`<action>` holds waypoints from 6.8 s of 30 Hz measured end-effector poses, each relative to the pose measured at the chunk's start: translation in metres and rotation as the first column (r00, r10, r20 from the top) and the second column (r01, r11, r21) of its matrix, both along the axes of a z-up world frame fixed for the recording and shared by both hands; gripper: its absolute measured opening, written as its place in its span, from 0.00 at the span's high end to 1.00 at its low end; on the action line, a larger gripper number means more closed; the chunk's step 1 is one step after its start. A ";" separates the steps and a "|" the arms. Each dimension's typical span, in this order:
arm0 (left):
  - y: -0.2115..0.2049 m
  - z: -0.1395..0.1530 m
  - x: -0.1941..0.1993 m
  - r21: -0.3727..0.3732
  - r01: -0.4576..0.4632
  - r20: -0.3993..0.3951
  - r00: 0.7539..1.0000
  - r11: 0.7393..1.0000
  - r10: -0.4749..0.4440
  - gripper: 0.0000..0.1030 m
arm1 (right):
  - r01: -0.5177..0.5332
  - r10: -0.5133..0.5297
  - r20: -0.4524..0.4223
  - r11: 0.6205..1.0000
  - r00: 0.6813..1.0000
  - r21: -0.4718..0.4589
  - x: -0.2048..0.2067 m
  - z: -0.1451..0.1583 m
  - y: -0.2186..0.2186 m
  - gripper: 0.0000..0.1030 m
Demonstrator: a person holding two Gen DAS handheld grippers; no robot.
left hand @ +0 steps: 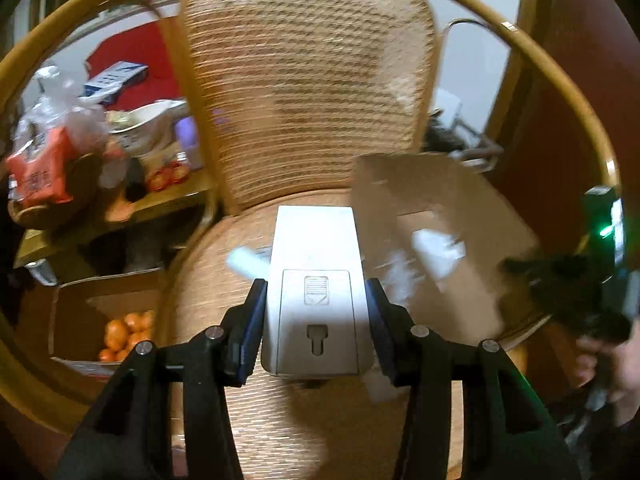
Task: Organize rigid objects
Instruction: 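Place the power bank upright in the box and open the left gripper, then grasp the bunch of keys on the seat with the left gripper, then carry the keys into the box and open the left gripper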
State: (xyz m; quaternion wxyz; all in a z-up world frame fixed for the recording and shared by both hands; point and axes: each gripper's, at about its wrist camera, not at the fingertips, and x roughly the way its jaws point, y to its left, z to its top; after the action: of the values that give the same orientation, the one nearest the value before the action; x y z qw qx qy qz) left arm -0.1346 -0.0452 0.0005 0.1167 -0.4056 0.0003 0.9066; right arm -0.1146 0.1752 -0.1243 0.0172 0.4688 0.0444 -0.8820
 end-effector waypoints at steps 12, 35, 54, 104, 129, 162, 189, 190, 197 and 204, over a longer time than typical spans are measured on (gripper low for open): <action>0.108 -0.005 0.002 -0.018 0.154 -0.001 0.988 0.988 -0.154 0.55 | -0.001 0.001 -0.002 1.000 1.000 0.001 0.000 -0.001 0.000 0.94; 0.129 -0.025 -0.004 -0.084 0.138 0.026 0.990 0.987 -0.136 0.45 | 0.001 -0.001 -0.001 1.000 1.000 0.001 0.001 -0.001 -0.001 0.94; 0.047 -0.002 0.000 -0.096 0.022 -0.043 0.999 0.995 -0.027 0.24 | -0.003 0.003 0.001 1.000 1.000 0.001 0.000 -0.005 -0.004 0.94; -0.025 -0.098 -0.005 -0.051 -0.021 0.148 0.989 0.998 0.028 0.79 | -0.001 0.001 0.003 1.000 1.000 0.002 -0.001 -0.004 -0.004 0.94; -0.030 -0.015 0.016 -0.020 -0.008 0.003 1.000 1.000 0.008 0.86 | -0.001 0.001 0.003 1.000 1.000 0.002 -0.001 -0.004 -0.004 0.94; -0.026 -0.028 0.024 -0.005 0.014 0.053 0.999 1.000 -0.014 0.87 | 0.000 0.000 0.004 1.000 1.000 0.003 -0.002 -0.003 -0.005 0.94; 0.045 0.092 0.019 -0.018 0.154 -0.171 0.973 0.988 -0.155 0.87 | -0.001 0.001 0.004 1.000 1.000 0.003 -0.002 -0.003 -0.005 0.94; 0.054 0.094 0.018 -0.021 0.172 -0.168 0.970 0.985 -0.173 0.87 | -0.001 0.001 0.004 1.000 1.000 0.003 -0.002 -0.003 -0.005 0.94; 0.097 0.066 0.008 -0.011 0.230 -0.107 0.967 0.973 -0.230 0.87 | 0.000 0.000 0.005 1.000 1.000 0.003 -0.002 -0.003 -0.005 0.94; 0.130 0.022 0.000 -0.012 0.257 -0.018 0.966 0.966 -0.257 0.87 | 0.005 -0.005 0.004 1.000 1.000 0.001 -0.002 -0.003 -0.005 0.94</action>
State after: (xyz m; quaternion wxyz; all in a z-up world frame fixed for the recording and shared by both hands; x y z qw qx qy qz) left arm -0.1346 0.0847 0.0223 0.2311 -0.3941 0.0583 0.8876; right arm -0.1167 0.1697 -0.1273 0.0150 0.4707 0.0439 -0.8811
